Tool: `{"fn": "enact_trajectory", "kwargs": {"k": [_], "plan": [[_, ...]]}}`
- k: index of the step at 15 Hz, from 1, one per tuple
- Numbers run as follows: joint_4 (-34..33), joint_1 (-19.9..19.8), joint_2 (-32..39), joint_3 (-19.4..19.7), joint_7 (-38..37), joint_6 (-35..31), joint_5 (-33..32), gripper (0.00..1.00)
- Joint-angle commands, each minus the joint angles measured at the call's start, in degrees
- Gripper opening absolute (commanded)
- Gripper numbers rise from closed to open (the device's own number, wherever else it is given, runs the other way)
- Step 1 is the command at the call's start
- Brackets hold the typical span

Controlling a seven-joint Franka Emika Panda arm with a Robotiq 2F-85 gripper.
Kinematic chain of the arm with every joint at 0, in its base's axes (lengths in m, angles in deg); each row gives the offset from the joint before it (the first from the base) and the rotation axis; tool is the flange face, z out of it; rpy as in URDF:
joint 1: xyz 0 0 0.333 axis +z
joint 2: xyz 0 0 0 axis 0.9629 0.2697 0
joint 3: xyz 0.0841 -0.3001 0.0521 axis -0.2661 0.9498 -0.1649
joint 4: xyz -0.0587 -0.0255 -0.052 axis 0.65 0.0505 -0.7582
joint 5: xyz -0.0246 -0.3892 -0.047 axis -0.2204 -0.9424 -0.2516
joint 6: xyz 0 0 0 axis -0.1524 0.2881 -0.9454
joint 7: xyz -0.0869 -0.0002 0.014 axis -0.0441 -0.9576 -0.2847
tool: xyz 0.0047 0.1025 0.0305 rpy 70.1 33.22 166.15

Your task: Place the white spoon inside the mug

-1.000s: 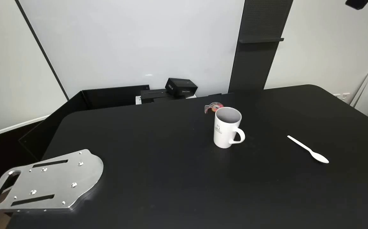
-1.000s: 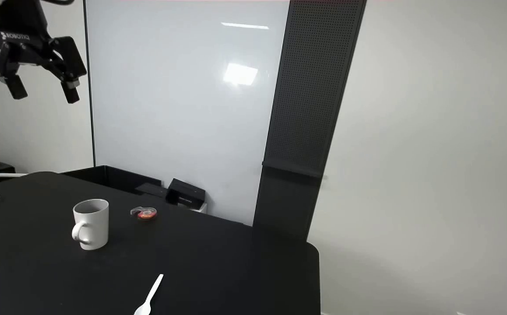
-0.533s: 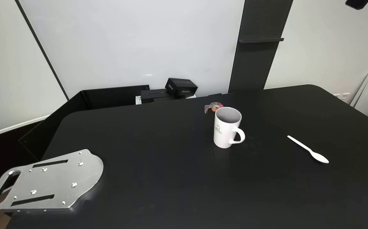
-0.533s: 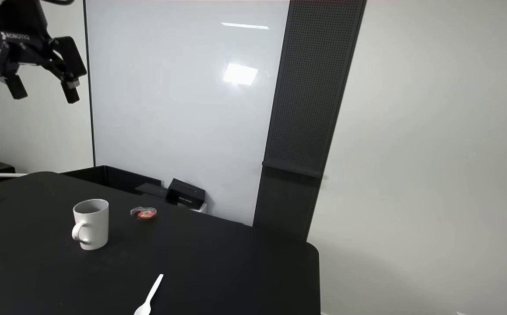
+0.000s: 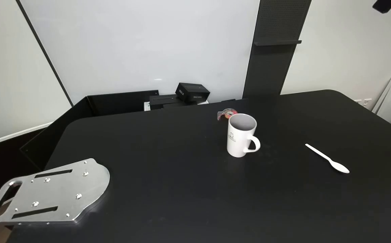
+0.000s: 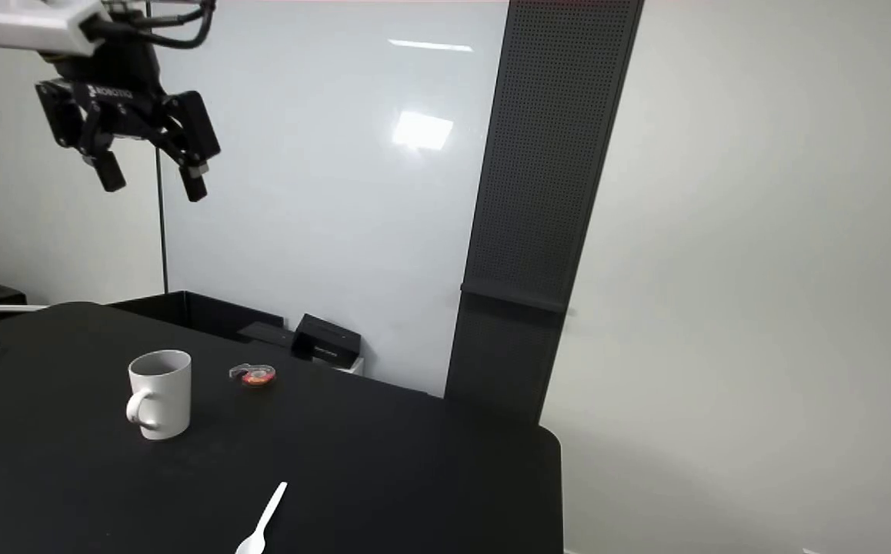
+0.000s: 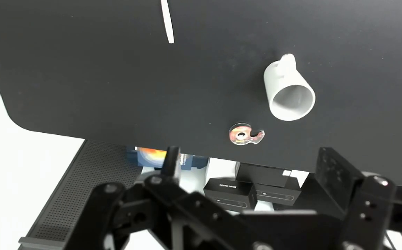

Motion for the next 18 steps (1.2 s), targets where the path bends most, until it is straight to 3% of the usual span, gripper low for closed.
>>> {"fn": "enact_trajectory", "kwargs": {"k": [1, 5, 10, 14, 18], "plan": [[0.2, -1.7, 2.6, 2.8, 1.6, -3.9, 0.0, 1.00], [-0.8, -2.8, 7.2, 6.2, 6.1, -9.0, 1.6, 1.00], [-3.9, -3.0, 14.5, 9.2, 12.0, -10.8, 6.3, 1.00], [-7.3, -4.0, 20.2, 9.3, 15.4, -9.5, 8.9, 1.00], [-10.0, -5.1, 25.2, 8.8, 14.1, -8.3, 5.2, 1.00]]}}
